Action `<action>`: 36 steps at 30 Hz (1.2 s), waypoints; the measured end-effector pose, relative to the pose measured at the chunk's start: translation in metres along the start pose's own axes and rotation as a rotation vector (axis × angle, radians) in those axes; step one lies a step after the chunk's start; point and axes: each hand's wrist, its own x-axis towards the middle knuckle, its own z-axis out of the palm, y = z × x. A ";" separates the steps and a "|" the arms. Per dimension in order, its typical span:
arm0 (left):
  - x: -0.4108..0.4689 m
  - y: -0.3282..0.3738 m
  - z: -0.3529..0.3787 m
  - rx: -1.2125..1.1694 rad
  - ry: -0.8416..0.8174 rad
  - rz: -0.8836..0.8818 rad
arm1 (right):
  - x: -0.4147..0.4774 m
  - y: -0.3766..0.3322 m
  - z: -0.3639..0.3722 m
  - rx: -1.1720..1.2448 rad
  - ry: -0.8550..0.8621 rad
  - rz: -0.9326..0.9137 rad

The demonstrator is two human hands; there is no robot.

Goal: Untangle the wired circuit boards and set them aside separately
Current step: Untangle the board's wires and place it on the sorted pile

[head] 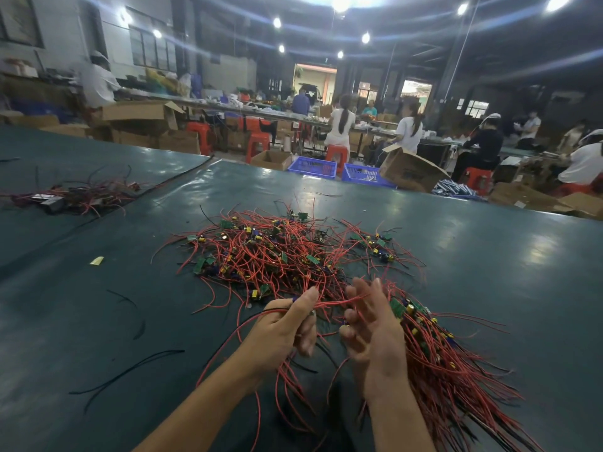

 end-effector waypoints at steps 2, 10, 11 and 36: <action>0.000 -0.002 0.001 0.008 0.015 -0.012 | -0.006 0.007 0.006 -0.153 -0.124 -0.022; 0.004 -0.010 -0.006 0.114 0.139 -0.062 | -0.020 0.013 0.023 -0.334 -0.172 -0.240; 0.005 -0.011 -0.006 0.127 0.147 -0.076 | -0.019 0.012 0.023 -0.332 -0.161 -0.255; 0.009 -0.016 -0.012 0.088 0.162 -0.158 | 0.004 -0.002 -0.008 0.220 0.361 -0.041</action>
